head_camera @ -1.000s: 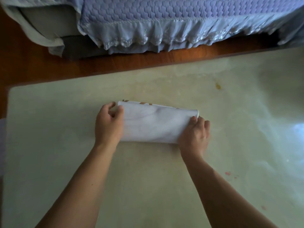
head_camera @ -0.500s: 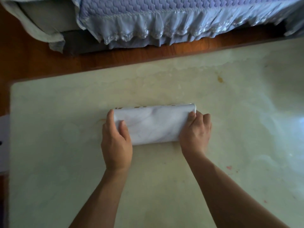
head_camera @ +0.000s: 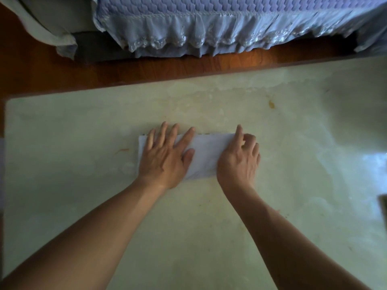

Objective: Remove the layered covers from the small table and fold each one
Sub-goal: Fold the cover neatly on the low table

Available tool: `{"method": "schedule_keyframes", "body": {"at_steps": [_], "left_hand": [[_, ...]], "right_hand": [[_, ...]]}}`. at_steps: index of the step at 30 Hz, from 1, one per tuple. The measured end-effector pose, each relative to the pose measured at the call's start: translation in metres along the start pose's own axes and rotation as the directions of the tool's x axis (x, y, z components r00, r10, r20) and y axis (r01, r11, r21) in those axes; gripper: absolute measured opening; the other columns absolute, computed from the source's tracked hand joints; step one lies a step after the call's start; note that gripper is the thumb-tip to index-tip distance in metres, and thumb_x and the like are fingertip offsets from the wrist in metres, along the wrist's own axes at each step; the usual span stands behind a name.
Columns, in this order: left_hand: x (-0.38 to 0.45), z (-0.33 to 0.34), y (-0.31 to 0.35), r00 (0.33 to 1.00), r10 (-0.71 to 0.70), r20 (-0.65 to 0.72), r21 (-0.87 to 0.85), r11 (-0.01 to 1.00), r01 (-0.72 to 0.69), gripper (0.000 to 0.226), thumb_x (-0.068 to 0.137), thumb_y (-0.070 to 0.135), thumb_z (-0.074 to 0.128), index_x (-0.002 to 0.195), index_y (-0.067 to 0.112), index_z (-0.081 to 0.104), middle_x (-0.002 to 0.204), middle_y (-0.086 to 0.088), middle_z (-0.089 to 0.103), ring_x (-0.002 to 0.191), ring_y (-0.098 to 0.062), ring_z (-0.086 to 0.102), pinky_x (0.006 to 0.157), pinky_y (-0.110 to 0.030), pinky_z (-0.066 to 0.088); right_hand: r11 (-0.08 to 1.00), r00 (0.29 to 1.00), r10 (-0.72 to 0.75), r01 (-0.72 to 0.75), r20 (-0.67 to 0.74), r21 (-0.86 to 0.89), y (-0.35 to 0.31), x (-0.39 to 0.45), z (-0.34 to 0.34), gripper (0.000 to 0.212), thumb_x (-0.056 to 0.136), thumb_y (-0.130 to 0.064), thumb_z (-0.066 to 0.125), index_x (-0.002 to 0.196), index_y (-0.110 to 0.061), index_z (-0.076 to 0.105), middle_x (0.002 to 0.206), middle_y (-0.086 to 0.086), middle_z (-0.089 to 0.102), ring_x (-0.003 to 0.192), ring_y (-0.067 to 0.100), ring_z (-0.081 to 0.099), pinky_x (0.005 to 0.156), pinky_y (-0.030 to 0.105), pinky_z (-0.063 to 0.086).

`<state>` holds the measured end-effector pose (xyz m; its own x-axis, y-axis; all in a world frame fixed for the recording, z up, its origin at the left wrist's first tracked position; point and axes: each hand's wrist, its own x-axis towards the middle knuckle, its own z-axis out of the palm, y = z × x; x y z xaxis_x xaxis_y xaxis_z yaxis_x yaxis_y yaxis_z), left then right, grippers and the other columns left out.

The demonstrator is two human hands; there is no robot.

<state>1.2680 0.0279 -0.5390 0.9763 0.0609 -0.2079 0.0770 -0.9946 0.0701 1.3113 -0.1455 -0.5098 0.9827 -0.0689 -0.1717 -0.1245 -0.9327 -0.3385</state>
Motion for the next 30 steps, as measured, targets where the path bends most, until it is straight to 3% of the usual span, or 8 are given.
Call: {"method": "schedule_keyframes", "body": {"at_steps": [3, 6, 11, 15, 18, 23, 28, 30], "left_hand": [[0.000, -0.002, 0.004, 1.000, -0.005, 0.011, 0.043, 0.999, 0.005, 0.059, 0.104, 0.055, 0.020, 0.160, 0.040, 0.009, 0.164, -0.007, 0.032, 0.154, -0.033, 0.020, 0.122, -0.054, 0.014], [0.000, -0.002, 0.003, 1.000, 0.013, -0.028, 0.066, 0.998, -0.011, 0.058, 0.105, 0.054, 0.023, 0.159, 0.036, 0.021, 0.158, -0.008, 0.041, 0.149, -0.034, 0.030, 0.120, -0.055, 0.019], [0.000, -0.002, 0.001, 0.995, 0.041, -0.096, 0.018, 0.999, -0.039, 0.054, 0.104, 0.051, 0.033, 0.152, 0.028, 0.042, 0.148, -0.007, 0.051, 0.137, -0.031, 0.046, 0.113, -0.052, 0.030], [0.026, -0.016, -0.022, 0.973, -0.087, -0.215, -0.103, 0.992, 0.066, 0.046, 0.105, 0.044, 0.036, 0.119, 0.016, 0.069, 0.129, -0.010, 0.066, 0.107, -0.032, 0.065, 0.090, -0.044, 0.045], [0.033, -0.010, -0.037, 0.951, -0.267, -0.159, 0.015, 0.962, 0.272, 0.053, 0.101, 0.043, 0.039, 0.149, 0.023, 0.048, 0.156, -0.015, 0.040, 0.140, -0.038, 0.040, 0.115, -0.054, 0.026], [0.036, -0.001, -0.034, 0.937, -0.311, -0.158, -0.020, 0.950, 0.312, 0.060, 0.094, 0.039, 0.044, 0.151, 0.022, 0.044, 0.155, -0.012, 0.042, 0.141, -0.038, 0.038, 0.117, -0.060, 0.023], [0.036, -0.004, -0.034, 0.932, -0.319, -0.173, 0.001, 0.946, 0.324, 0.056, 0.095, 0.037, 0.041, 0.149, 0.021, 0.046, 0.152, -0.013, 0.044, 0.138, -0.038, 0.040, 0.115, -0.061, 0.026], [0.034, -0.002, -0.034, 0.928, -0.322, -0.190, 0.002, 0.945, 0.328, 0.053, 0.096, 0.037, 0.041, 0.145, 0.020, 0.049, 0.149, -0.013, 0.047, 0.135, -0.038, 0.043, 0.114, -0.059, 0.027]], "right_hand": [[0.911, 0.923, -0.383, 0.371, -0.035, -0.180, -0.024, 0.018, -0.008, 0.027, 0.090, -0.021, 0.051, 0.110, -0.009, 0.063, 0.121, 0.015, 0.055, 0.114, 0.036, 0.045, 0.108, 0.049, 0.034], [0.814, 0.872, -0.477, 0.486, 0.114, -0.318, -0.027, 0.047, 0.004, 0.030, 0.094, -0.037, 0.046, 0.089, -0.011, 0.061, 0.094, 0.014, 0.059, 0.094, 0.034, 0.052, 0.087, 0.047, 0.040], [0.833, 0.877, -0.462, 0.480, 0.131, -0.276, -0.017, 0.058, 0.019, 0.031, 0.094, -0.044, 0.042, 0.089, -0.017, 0.057, 0.092, 0.009, 0.058, 0.090, 0.033, 0.053, 0.076, 0.042, 0.039], [0.833, 0.877, -0.457, 0.481, 0.153, -0.271, -0.018, 0.060, 0.019, 0.032, 0.094, -0.041, 0.040, 0.082, -0.016, 0.058, 0.087, 0.009, 0.058, 0.085, 0.035, 0.055, 0.073, 0.042, 0.039], [0.815, 0.864, -0.483, 0.502, 0.138, -0.289, -0.017, 0.059, 0.021, 0.032, 0.094, -0.038, 0.039, 0.081, -0.016, 0.058, 0.086, 0.009, 0.057, 0.083, 0.035, 0.053, 0.071, 0.042, 0.037], [0.775, 0.847, -0.494, 0.532, 0.198, -0.341, -0.018, 0.061, 0.020, 0.030, 0.096, -0.036, 0.038, 0.084, -0.016, 0.058, 0.088, 0.009, 0.057, 0.084, 0.034, 0.051, 0.074, 0.044, 0.035], [0.546, 0.604, -0.753, 0.795, 0.260, -0.266, -0.035, 0.066, 0.020, 0.012, 0.088, -0.021, 0.048, 0.088, -0.013, 0.057, 0.087, 0.013, 0.057, 0.084, 0.034, 0.053, 0.074, 0.045, 0.038], [0.575, 0.607, -0.744, 0.795, 0.279, -0.194, -0.040, 0.069, 0.021, 0.025, 0.096, -0.036, 0.044, 0.091, -0.014, 0.056, 0.089, 0.012, 0.058, 0.085, 0.034, 0.053, 0.074, 0.043, 0.038]]}}
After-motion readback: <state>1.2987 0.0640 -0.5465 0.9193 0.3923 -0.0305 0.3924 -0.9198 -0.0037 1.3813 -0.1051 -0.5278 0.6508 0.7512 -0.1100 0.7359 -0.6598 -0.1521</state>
